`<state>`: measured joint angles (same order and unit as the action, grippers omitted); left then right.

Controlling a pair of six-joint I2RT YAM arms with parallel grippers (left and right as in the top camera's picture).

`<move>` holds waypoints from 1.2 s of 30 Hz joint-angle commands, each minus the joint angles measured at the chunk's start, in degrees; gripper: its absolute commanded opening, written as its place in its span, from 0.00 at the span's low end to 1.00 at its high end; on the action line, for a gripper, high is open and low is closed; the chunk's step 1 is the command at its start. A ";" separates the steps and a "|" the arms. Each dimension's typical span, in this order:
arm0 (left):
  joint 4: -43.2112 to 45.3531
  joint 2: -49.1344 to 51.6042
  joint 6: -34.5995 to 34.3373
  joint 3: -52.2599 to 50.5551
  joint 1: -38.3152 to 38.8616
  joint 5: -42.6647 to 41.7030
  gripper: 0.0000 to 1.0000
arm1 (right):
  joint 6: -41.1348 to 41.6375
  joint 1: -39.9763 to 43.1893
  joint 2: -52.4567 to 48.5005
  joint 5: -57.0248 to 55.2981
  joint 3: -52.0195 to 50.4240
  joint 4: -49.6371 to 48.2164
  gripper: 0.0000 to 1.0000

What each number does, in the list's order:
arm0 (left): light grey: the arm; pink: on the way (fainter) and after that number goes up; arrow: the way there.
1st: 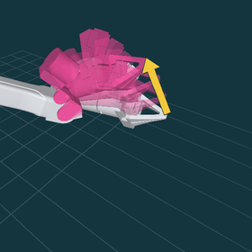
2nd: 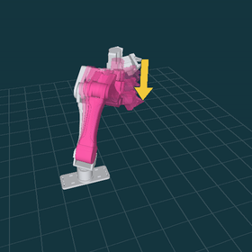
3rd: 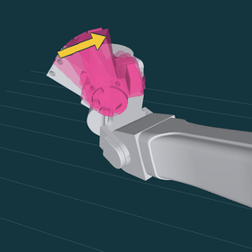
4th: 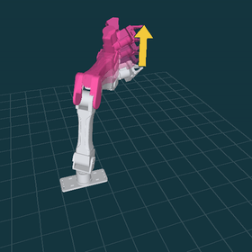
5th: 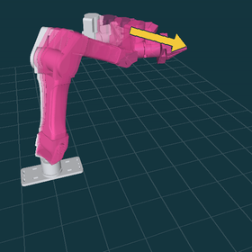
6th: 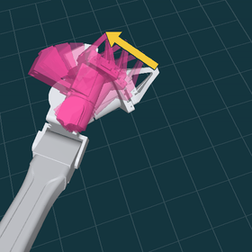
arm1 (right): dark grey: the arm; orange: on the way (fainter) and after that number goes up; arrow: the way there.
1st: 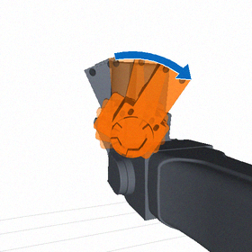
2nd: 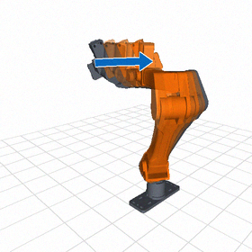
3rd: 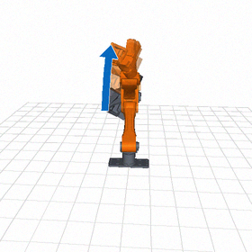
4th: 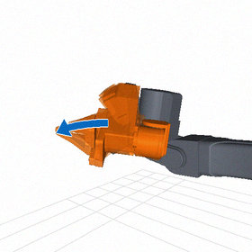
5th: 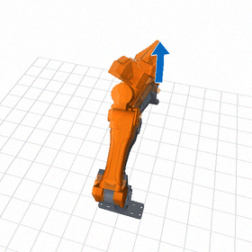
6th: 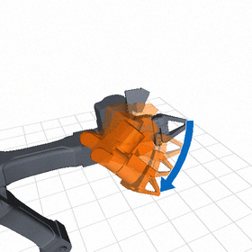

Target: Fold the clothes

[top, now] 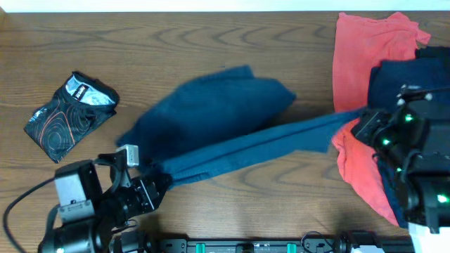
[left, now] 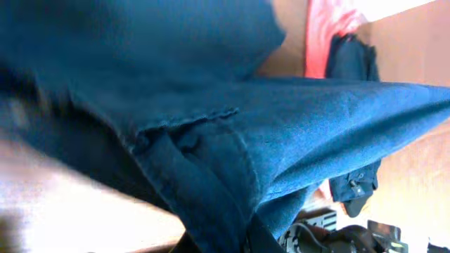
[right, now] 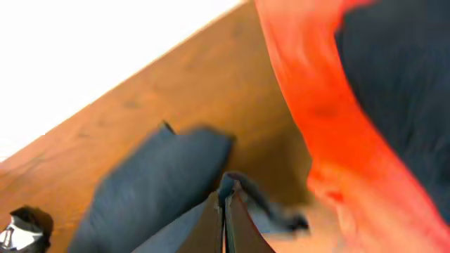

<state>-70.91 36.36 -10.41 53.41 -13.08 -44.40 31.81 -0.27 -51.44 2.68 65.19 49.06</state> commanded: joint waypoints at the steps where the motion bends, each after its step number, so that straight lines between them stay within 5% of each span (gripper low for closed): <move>1: 1.36 -0.11 0.94 3.28 -0.94 8.35 0.06 | -7.63 2.10 -0.09 -12.50 5.29 -1.95 0.01; 8: 4.37 3.19 -4.85 3.17 -0.94 23.23 0.06 | -14.75 1.79 -7.13 -1.90 6.34 -9.53 0.01; 13: 4.37 7.69 -7.72 3.10 -0.94 24.79 0.06 | -14.67 0.15 -15.91 1.38 6.34 -10.67 0.01; 16: 3.93 10.71 -7.69 3.08 -0.94 24.79 0.06 | -14.67 -1.01 -19.76 9.14 6.32 -6.99 0.35; 19: 3.91 13.16 -7.69 3.08 -0.94 24.79 0.06 | -13.40 -2.49 -22.91 11.93 6.29 -1.68 0.48; 36: 3.98 17.46 -7.65 3.08 -0.94 24.81 0.06 | 0.22 -16.37 -51.15 21.14 5.90 -9.68 0.65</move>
<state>-67.00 53.95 -18.02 55.88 -13.78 -20.51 27.20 -15.40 -100.22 20.47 71.40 40.01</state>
